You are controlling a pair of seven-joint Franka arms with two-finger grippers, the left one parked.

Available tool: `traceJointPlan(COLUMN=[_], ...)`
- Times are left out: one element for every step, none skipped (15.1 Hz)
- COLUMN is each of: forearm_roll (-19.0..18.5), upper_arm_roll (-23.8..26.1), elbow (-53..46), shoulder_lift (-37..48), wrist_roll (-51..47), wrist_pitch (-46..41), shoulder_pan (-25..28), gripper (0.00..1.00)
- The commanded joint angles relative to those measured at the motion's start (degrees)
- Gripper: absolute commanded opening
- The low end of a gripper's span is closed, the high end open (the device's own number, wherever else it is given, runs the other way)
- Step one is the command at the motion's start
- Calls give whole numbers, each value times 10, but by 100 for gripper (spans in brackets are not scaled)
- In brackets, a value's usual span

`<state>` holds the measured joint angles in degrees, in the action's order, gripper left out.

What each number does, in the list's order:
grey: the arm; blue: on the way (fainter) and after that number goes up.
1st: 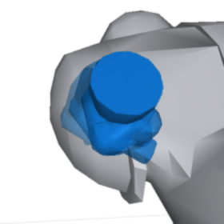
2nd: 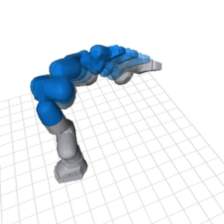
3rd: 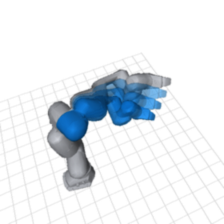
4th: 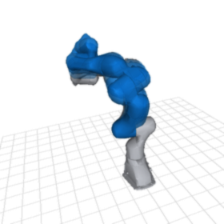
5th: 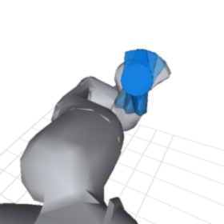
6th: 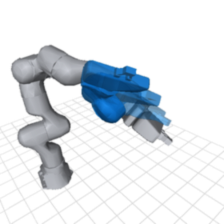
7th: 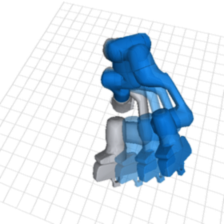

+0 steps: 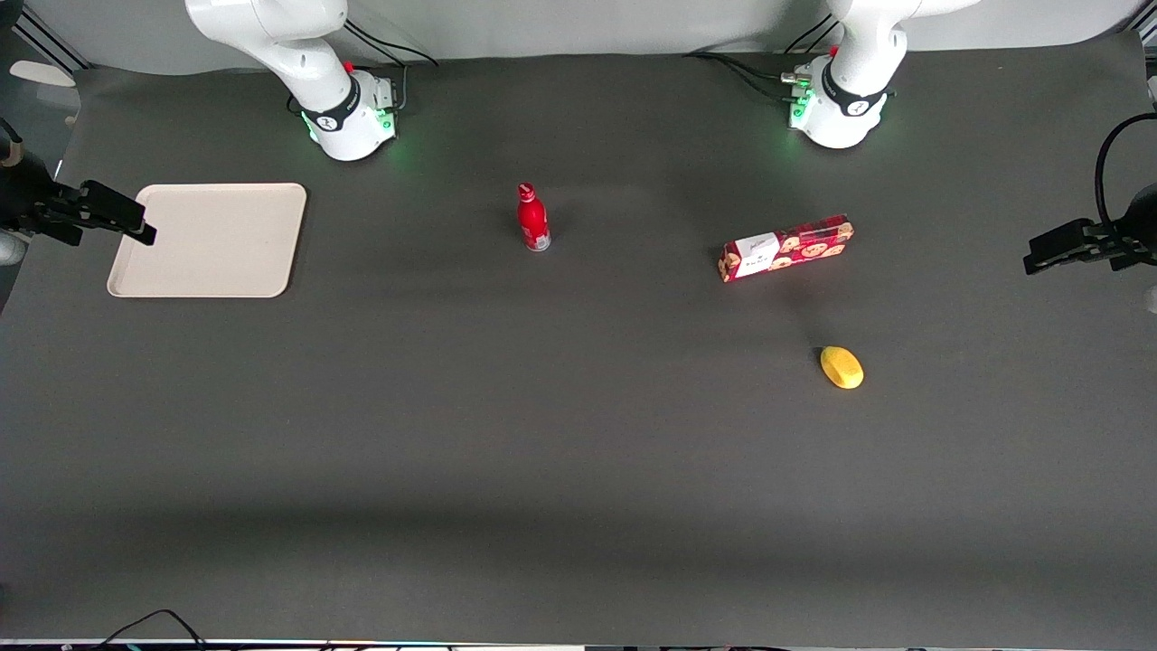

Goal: Place coke bottle on tray
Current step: 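Move the open right gripper over the red Coca-Cola bottle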

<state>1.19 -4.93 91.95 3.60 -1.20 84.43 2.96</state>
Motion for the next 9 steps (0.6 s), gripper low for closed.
traceJointPlan(forearm_roll=[14, 31, 63, 79, 83, 87, 107, 131, 138], upper_arm_roll=[4, 26, 46, 71, 112, 142, 169, 193, 225], elbow=[0, 5, 22, 32, 39, 45, 54, 70, 94], shoulder_lift=[4, 12, 27, 38, 43, 48, 54, 61, 69], wrist_roll=[3, -5, -41, -92, -138, -181, -227, -269, -309], wrist_pitch=[-30, -47, -46, -46, -46, -46, -46, -37, -9], shoulder_pan=[-1, -2, -1, 1, -1, 0, 0, 0, 0], gripper=[100, 100, 100, 100, 100, 100, 100, 100, 100])
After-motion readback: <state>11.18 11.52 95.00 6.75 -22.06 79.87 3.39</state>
